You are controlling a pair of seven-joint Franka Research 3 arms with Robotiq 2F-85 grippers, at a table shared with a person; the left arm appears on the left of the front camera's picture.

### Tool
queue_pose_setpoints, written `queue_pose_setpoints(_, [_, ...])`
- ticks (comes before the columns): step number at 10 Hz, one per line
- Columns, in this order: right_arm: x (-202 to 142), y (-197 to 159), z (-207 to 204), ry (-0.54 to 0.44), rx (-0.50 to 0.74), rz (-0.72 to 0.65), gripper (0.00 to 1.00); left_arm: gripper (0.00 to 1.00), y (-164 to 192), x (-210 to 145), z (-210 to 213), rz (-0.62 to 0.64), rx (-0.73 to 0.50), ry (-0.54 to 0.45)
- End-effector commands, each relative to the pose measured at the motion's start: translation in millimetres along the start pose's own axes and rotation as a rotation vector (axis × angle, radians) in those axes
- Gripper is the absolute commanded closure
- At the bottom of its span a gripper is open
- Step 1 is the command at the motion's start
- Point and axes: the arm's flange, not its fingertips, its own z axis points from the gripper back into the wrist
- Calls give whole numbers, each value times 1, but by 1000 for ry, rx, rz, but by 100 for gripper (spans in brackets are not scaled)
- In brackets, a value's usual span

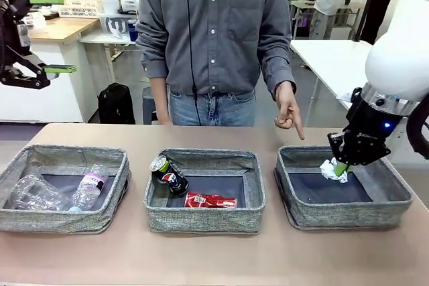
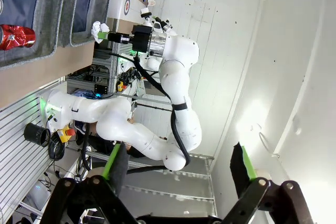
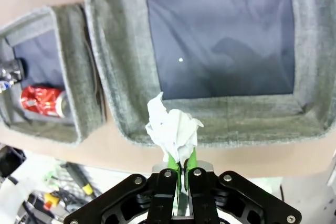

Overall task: Sort the waste into the appropriate baskets.
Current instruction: Place the picked waste into the Fabric basket indicated by the person.

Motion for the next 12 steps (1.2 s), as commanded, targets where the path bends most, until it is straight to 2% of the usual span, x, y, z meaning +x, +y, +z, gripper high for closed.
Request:
queue_pose_setpoints(1, [-2, 1, -4, -28, 19, -30, 96, 0, -1, -2, 1, 1, 4, 10])
queue_pose_setpoints(2, [-2, 1, -5, -27, 19, -25, 96, 0, -1, -2, 1, 1, 4, 10])
queue_pose_setpoints(3, [-3, 0, -6, -49, 42, -19, 39, 0, -1, -2, 1, 1, 4, 10])
queue_pose_setpoints(4, [-3, -1, -6, -49, 42, -32, 39, 0, -1, -2, 1, 1, 4, 10])
queue_pose_setpoints(5, [-4, -2, -6, -51, 46, -29, 0, 0, -1, -2, 1, 1, 4, 10])
queue_pose_setpoints(6, [-4, -3, -6, -55, 50, -35, 35, 0, -1, -2, 1, 1, 4, 10])
queue_pose_setpoints(7, [-4, -3, -6, -58, 56, -38, 0, 0, -1, -2, 1, 1, 4, 10])
queue_pose_setpoints(12, [-4, -6, -2, -80, 71, -63, 0, 0, -1, -2, 1, 1, 4, 10])
